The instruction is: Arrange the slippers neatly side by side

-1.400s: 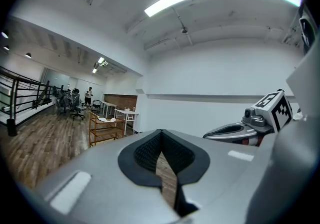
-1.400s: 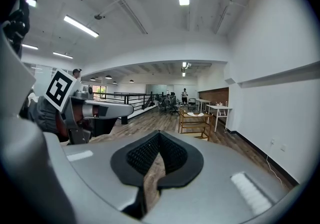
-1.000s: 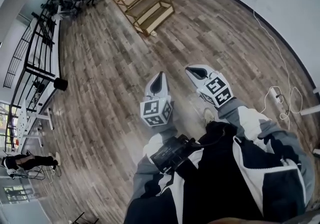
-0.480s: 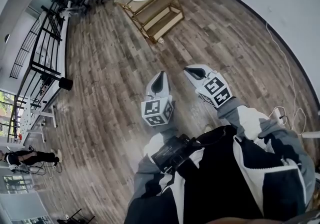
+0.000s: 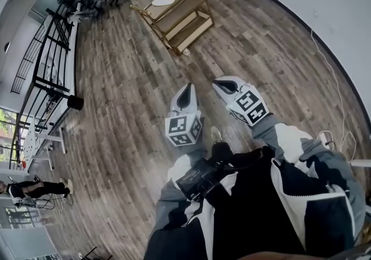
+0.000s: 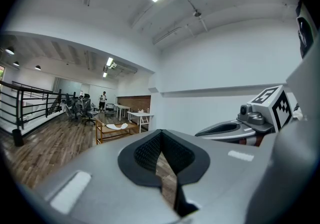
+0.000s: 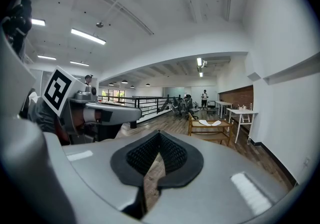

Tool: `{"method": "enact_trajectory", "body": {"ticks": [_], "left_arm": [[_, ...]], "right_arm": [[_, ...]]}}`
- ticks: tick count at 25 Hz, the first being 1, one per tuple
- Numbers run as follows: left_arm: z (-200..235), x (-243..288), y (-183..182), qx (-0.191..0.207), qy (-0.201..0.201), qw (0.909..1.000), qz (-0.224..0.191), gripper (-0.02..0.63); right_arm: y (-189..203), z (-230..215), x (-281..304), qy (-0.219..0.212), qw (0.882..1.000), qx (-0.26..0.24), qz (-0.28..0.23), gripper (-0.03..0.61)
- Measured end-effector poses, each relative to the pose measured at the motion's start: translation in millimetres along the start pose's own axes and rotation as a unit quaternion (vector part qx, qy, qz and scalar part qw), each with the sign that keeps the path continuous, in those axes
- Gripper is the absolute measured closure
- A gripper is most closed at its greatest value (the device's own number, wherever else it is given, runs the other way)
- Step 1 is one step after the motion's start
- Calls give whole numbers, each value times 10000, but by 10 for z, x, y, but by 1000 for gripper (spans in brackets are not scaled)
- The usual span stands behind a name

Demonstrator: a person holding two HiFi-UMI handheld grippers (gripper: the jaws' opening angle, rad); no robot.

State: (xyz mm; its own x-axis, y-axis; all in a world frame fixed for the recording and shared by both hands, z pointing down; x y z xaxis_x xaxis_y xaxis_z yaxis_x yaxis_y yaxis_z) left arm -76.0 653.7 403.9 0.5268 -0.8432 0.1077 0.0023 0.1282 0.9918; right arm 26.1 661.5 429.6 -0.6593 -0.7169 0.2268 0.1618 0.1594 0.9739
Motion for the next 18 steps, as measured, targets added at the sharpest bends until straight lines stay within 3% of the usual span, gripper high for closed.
{"method": "enact_trajectory", "body": {"ticks": [18], "left_arm": [[1466, 1674, -418, 148, 646, 9978, -18, 604]], "right_arm": [[-484, -1088, 1778, 602, 9981, 122, -31, 572]]}}
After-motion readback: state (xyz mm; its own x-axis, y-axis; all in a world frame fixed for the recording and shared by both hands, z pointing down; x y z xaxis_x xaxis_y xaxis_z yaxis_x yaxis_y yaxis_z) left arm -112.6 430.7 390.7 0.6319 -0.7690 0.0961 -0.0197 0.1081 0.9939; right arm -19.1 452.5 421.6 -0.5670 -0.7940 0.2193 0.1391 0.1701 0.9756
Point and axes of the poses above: the fingertips, and each gripper's own axes: x forward along the fingers, z to its left, y out of its underside, the point moved 3 cm from there along -x, backward along the fingers
